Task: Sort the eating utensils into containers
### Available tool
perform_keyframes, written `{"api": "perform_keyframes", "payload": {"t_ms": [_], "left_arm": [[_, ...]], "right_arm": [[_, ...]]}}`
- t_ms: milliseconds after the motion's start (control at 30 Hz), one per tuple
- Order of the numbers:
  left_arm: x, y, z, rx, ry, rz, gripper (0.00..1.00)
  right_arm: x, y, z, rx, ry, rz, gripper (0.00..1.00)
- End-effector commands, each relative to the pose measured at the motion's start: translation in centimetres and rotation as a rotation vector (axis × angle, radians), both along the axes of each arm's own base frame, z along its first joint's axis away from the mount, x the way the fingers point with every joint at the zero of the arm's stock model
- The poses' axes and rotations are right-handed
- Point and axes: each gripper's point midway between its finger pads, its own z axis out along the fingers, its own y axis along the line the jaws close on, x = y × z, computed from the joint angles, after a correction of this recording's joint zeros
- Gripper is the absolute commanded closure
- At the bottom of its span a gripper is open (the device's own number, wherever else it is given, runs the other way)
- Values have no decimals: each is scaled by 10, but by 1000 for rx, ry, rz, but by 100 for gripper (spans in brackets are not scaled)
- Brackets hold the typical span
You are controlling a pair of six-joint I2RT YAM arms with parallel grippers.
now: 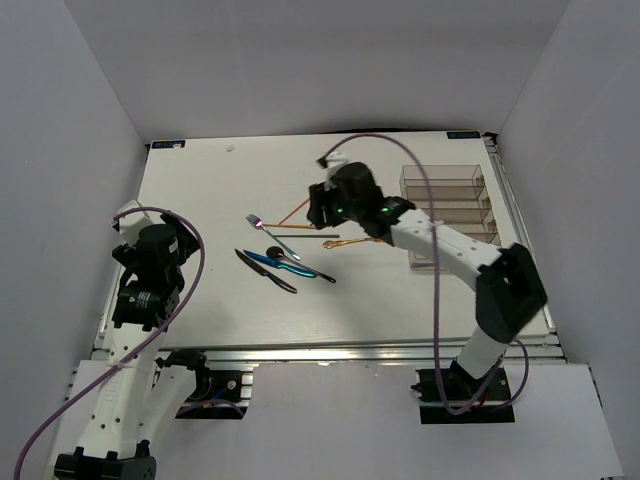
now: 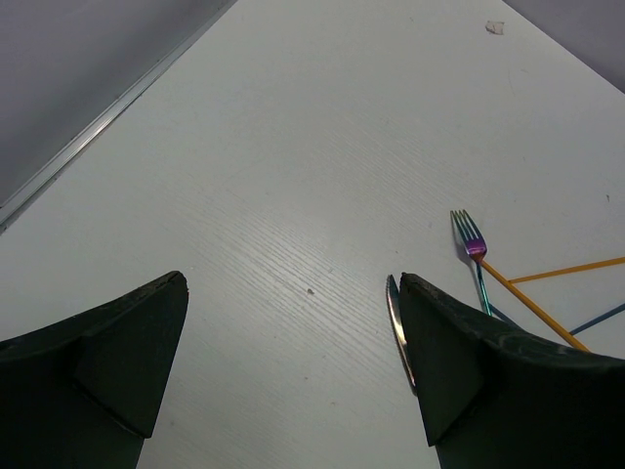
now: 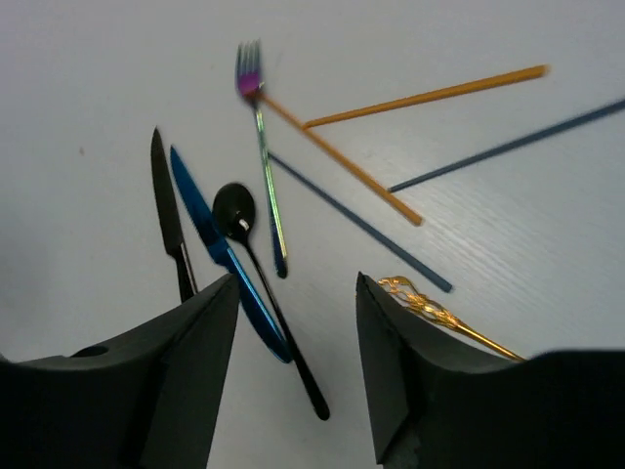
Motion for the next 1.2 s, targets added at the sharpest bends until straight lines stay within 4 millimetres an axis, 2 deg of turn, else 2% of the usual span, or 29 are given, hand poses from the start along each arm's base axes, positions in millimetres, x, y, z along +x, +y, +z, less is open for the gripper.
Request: {"api": "perform_keyframes", "payload": {"t_ms": [0,33,100,133,167,200,233,300,333,367,767,967,1000,1033,1100,1167], "left_arm": [[-1,2,2,3,-2,16,2],[-1,3,2,4,-3,16,2],[-1,2,3,2,-6,13,2],[0,2,2,3,-2,11,2],[0,2,2,3,-2,11,2],[0,2,2,3,-2,11,2],[0,1,1,2,1,8,2],[0,2,1,4,1,9,2],[0,1,0,3,3,8,2],[0,1,0,3,2,8,2],[1,0,1,1,0,-2,2],[1,0,1,0,-3,-3,2],[1,0,1,0,-3,-1,2],[1,0,1,0,-3,-3,2],[1,0,0,-1,1,-3,2],[1,-1,0,0,1,-5,2]], "right_arm": [[-25,32,-42,-218,3,253,45],[-28,48,-55,-268,23,288,49],[-30,65,-65,-305,25,338,53],[-30,80,-73,-322,22,355,54],[-30,85,-78,-337,26,369,58],[-27,87,-95,-382,33,360,60],[-26,98,-91,-374,20,372,60],[-29,104,-100,-397,34,394,60],[-32,107,-113,-422,46,410,60],[-31,111,-113,-424,42,415,60],[-34,105,-166,-510,92,430,66],[-36,104,-181,-532,109,439,72],[-36,104,-182,-531,109,440,75],[-36,103,-184,-533,112,441,84],[-35,104,-179,-527,99,437,89],[-34,106,-174,-520,89,435,99]]}}
